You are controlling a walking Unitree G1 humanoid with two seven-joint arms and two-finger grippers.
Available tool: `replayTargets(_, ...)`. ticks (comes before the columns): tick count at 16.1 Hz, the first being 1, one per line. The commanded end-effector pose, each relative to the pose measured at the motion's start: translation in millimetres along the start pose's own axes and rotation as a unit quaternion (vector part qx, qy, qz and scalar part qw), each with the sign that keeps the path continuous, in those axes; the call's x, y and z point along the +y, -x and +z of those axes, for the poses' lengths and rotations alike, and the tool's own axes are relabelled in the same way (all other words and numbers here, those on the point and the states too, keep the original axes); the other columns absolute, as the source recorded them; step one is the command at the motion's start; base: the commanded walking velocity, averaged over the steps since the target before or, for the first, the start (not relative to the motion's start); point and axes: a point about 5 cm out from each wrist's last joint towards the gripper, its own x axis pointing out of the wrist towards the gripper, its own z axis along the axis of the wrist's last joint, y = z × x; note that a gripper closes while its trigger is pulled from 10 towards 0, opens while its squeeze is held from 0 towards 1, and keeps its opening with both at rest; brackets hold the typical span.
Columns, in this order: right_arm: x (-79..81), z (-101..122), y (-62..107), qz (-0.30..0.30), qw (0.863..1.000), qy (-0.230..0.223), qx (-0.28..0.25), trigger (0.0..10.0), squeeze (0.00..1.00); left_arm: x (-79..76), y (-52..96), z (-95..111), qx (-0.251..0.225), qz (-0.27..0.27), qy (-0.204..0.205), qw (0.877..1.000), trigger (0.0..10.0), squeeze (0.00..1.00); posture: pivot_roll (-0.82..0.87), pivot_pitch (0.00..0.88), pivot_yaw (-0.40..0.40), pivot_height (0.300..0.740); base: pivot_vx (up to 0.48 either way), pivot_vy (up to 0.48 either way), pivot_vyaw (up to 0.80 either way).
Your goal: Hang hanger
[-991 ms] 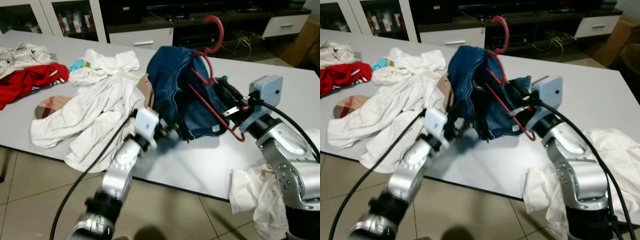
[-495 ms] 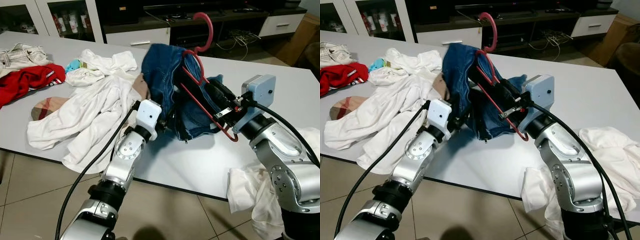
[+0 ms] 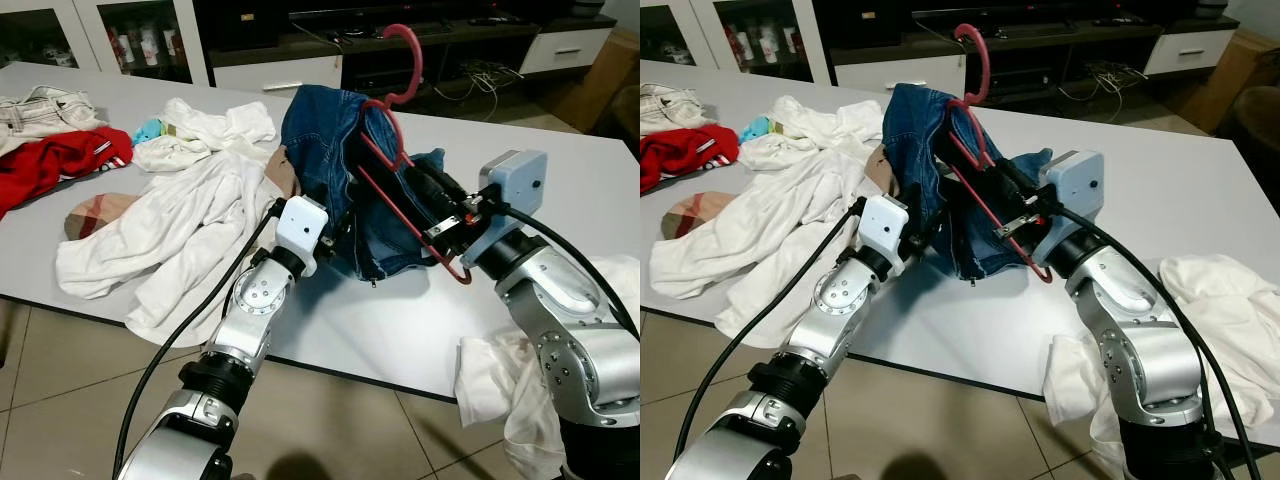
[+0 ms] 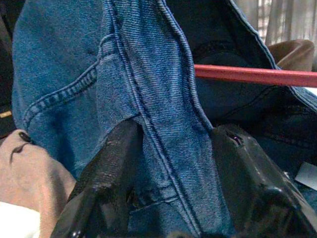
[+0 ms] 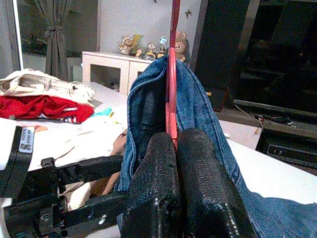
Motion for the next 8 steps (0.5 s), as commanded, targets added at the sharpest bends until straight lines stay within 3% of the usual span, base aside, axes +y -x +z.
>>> replayTargets(1, 2.4, 10.0, -0.5, 0.006, 1.0, 0.007, -0.019, 10.0, 0.0, -3.6, -2.9, 1.8, -0.003, -0.013, -0.009, 1.0, 10.0, 0.0, -0.09, 0.0, -0.02, 0.74, 0.0, 0.0, 0.0)
replayTargets(4, 3.1, 11.2, -0.5, 0.007, 1.0, 0.007, -0.02, 10.0, 0.0, -6.7, -5.0, 2.2, -0.007, -0.022, -0.014, 1.0, 10.0, 0.0, -0.09, 0.0, -0.022, 0.74, 0.0, 0.0, 0.0)
replayTargets(5, 3.2, 11.4, -0.6, 0.008, 1.0, 0.008, -0.02, 10.0, 0.0, -8.8, -5.8, 2.9, -0.01, -0.029, -0.015, 0.999, 9.2, 0.0, -0.09, 0.0, -0.025, 0.74, 0.0, 0.0, 0.0)
replayTargets(6, 3.3, 11.4, -0.4, 0.009, 1.0, 0.008, -0.02, 10.0, 0.0, -9.9, -6.0, 3.4, -0.012, -0.033, -0.016, 0.999, 0.0, 0.0, -0.09, 0.0, -0.025, 0.74, 0.0, 0.0, 0.0)
replayTargets(8, 2.9, 10.6, 0.8, 0.01, 1.0, 0.008, -0.016, 10.0, 0.0, -6.2, -5.5, 3.6, -0.013, -0.032, -0.023, 0.999, 0.0, 0.0, -0.09, 0.0, -0.023, 0.74, 0.0, 0.0, 0.0)
